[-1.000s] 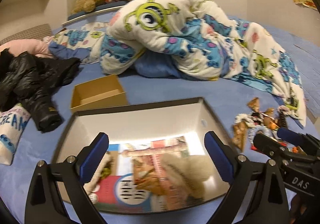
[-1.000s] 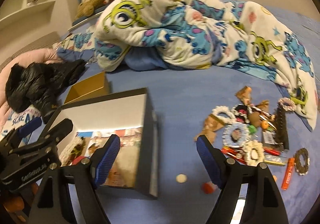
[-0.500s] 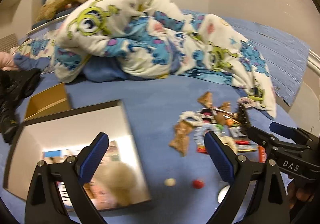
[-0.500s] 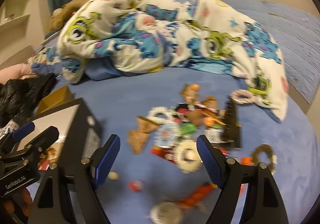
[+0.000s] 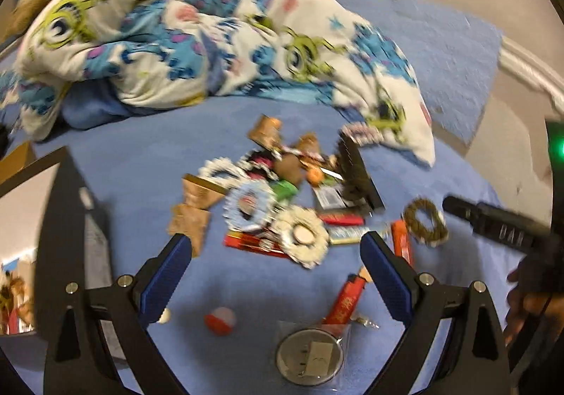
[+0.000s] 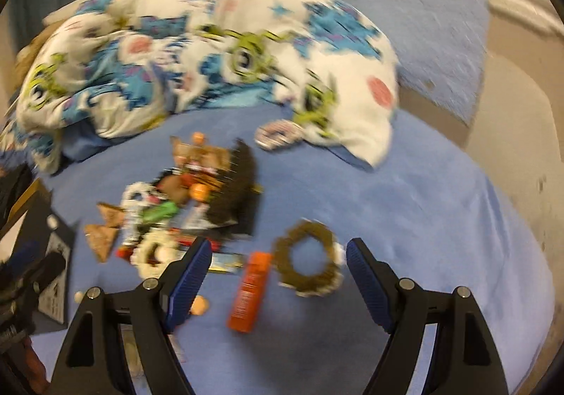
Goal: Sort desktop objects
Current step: 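Move both open tools back over the pile of small items, then grasp the cream knitted hair tie with left tool while right tool grasps brown hair tie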
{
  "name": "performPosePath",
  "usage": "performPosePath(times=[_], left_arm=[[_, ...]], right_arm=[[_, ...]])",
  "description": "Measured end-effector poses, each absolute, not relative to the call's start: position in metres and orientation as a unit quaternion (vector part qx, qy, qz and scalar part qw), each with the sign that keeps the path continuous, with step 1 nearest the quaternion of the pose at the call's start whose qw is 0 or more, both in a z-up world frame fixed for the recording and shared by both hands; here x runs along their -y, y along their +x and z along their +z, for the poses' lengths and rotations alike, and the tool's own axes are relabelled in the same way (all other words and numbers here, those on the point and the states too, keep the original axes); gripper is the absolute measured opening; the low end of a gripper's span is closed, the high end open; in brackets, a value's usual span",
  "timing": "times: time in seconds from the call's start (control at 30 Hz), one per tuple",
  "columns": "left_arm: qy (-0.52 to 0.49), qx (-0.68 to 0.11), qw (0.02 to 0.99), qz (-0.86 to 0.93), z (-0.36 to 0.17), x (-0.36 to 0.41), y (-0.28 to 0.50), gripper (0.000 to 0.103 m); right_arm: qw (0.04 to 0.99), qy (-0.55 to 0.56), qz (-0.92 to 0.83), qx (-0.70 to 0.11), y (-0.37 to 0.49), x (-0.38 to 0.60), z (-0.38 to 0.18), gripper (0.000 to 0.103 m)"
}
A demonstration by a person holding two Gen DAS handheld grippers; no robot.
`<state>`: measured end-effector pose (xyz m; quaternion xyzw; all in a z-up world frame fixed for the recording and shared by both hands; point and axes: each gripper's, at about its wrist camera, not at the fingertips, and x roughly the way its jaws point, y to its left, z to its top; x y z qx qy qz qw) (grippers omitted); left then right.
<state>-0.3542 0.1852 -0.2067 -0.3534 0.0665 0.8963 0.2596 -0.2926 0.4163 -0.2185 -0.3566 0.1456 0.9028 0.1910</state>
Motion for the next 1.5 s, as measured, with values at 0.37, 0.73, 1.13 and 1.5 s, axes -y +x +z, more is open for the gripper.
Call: performPosePath(times=[0.37,0.73,1.13,1.5], left_arm=[[-0.372,-0.038,0.294,0.880,-0.237,-0.210,-0.375,0.098],[-0.408,-0.023,0.312,0.858,-0.271,-0.222,-0.400,0.097],[-0.403,-0.043,0.316,0.858,-0.284,-0.235,-0.404,0.081],[-0.402,-0.041,0.303,0.863,-0.284,-0.228,-0.404,0.013]], right_arm=[[0.186,-0.370,0.895,-0.165,-0.298,-0.436,-0.243,0.081],[0.214,-0.394,0.878,-0.165,-0.302,-0.450,-0.273,0.081],[0.232,-0.404,0.874,-0.138,-0.308,-0.448,-0.287,0.081],[0.241,-0.404,0.872,-0.133,-0.308,-0.451,-0.289,0.020]])
